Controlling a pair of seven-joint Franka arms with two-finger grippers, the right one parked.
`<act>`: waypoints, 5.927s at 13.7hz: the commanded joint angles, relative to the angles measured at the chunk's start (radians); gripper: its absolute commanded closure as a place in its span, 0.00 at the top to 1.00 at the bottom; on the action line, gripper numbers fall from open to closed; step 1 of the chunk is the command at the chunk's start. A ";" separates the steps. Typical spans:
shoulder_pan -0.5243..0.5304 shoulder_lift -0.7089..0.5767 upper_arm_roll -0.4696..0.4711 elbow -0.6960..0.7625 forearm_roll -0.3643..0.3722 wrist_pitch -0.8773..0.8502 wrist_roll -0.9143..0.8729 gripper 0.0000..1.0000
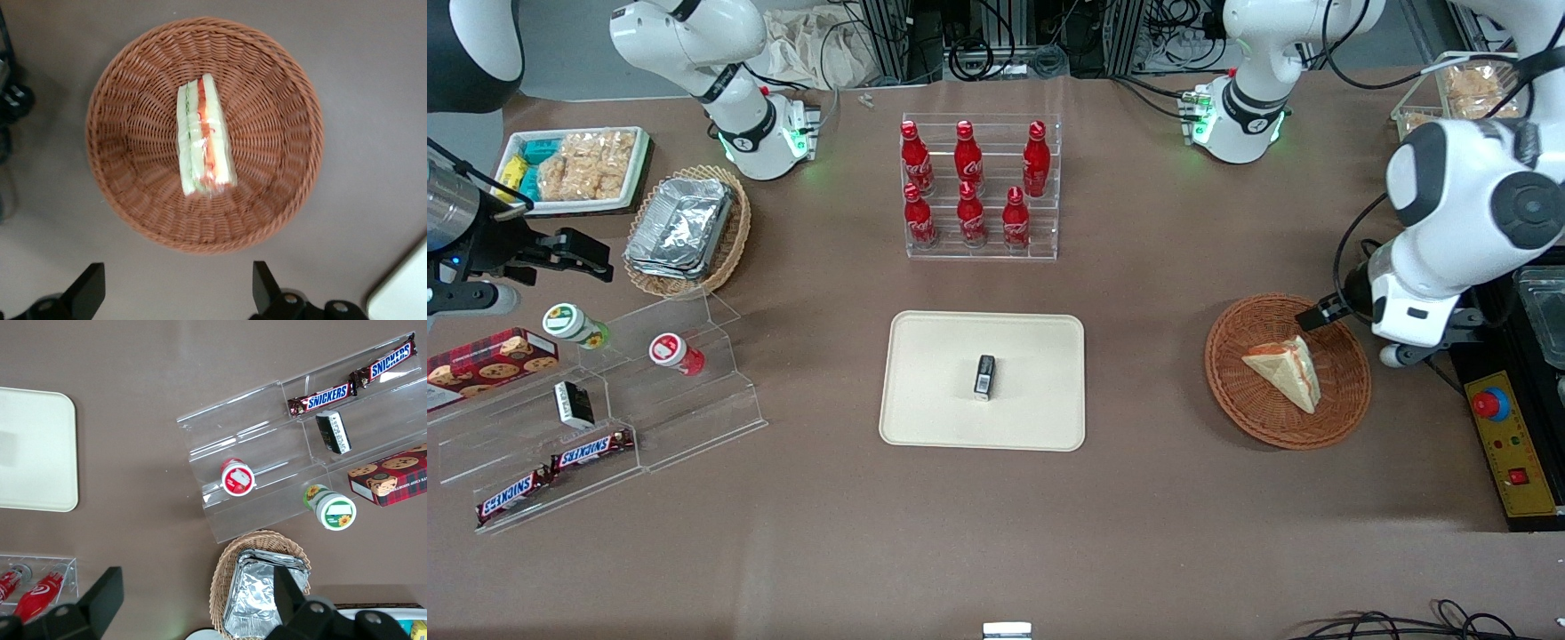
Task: Place sandwich from basket to tray
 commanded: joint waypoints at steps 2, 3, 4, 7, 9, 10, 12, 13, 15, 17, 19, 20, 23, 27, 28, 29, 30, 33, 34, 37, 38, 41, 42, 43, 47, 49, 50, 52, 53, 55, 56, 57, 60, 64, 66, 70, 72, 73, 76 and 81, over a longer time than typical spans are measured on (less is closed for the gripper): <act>-0.009 0.036 0.006 -0.081 -0.008 0.140 -0.132 0.99; -0.006 0.056 0.006 -0.082 -0.009 0.165 -0.140 0.99; -0.001 0.079 0.007 -0.081 -0.009 0.183 -0.160 1.00; 0.000 0.145 0.007 -0.082 -0.011 0.276 -0.213 1.00; 0.000 0.182 0.007 -0.082 -0.011 0.342 -0.261 1.00; -0.001 0.203 0.009 -0.082 -0.009 0.361 -0.267 1.00; -0.001 0.238 0.013 -0.079 -0.005 0.390 -0.267 0.95; -0.001 0.254 0.016 -0.081 -0.003 0.418 -0.267 0.81; -0.001 0.274 0.019 -0.081 0.004 0.439 -0.267 0.25; 0.000 0.266 0.027 -0.077 0.011 0.439 -0.258 0.00; 0.002 0.204 0.026 -0.070 0.011 0.407 -0.255 0.00; 0.002 0.161 0.024 -0.049 0.011 0.349 -0.255 0.00; -0.011 0.079 -0.020 0.095 0.003 0.025 -0.228 0.00; -0.011 0.091 -0.198 0.274 -0.011 -0.202 -0.137 0.00; -0.011 0.096 -0.247 0.278 -0.009 -0.191 -0.108 0.00; -0.011 0.119 -0.301 0.298 -0.009 -0.159 -0.076 0.00; -0.011 0.155 -0.356 0.321 -0.008 -0.115 -0.053 0.00; -0.061 0.275 -0.445 0.364 0.023 -0.027 -0.049 0.00; -0.107 0.315 -0.444 0.386 0.052 -0.013 -0.060 0.00; -0.179 0.437 -0.444 0.413 0.147 0.063 -0.104 0.00; -0.195 0.476 -0.442 0.415 0.188 0.091 -0.132 0.00; -0.216 0.582 -0.442 0.433 0.326 0.185 -0.200 0.00; -0.221 0.606 -0.442 0.439 0.358 0.195 -0.218 0.00; -0.221 0.631 -0.442 0.447 0.382 0.205 -0.224 0.00; -0.222 0.679 -0.442 0.459 0.454 0.231 -0.273 0.65; -0.222 0.676 -0.441 0.459 0.487 0.254 -0.315 1.00; -0.221 0.662 -0.442 0.461 0.486 0.248 -0.332 1.00; -0.216 0.596 -0.442 0.464 0.489 0.182 -0.341 1.00; -0.221 0.566 -0.441 0.475 0.503 0.130 -0.341 1.00; -0.201 0.526 -0.441 0.533 0.497 0.015 -0.338 1.00; -0.189 0.515 -0.442 0.570 0.494 -0.042 -0.333 1.00; -0.172 0.510 -0.444 0.600 0.471 -0.080 -0.330 1.00; -0.140 0.501 -0.442 0.677 0.376 -0.113 -0.261 1.00; 0.010 0.375 -0.447 0.674 0.201 -0.267 -0.018 1.00; 0.057 0.277 -0.438 0.671 0.120 -0.396 0.125 1.00; 0.049 0.136 -0.298 0.660 0.052 -0.478 0.197 1.00; 0.048 0.070 -0.232 0.639 0.031 -0.527 0.272 1.00; 0.048 0.036 -0.209 0.616 0.024 -0.535 0.280 1.00; 0.019 -0.074 -0.090 0.542 -0.011 -0.584 0.444 1.00; 0.017 -0.118 -0.079 0.518 0.004 -0.627 0.472 1.00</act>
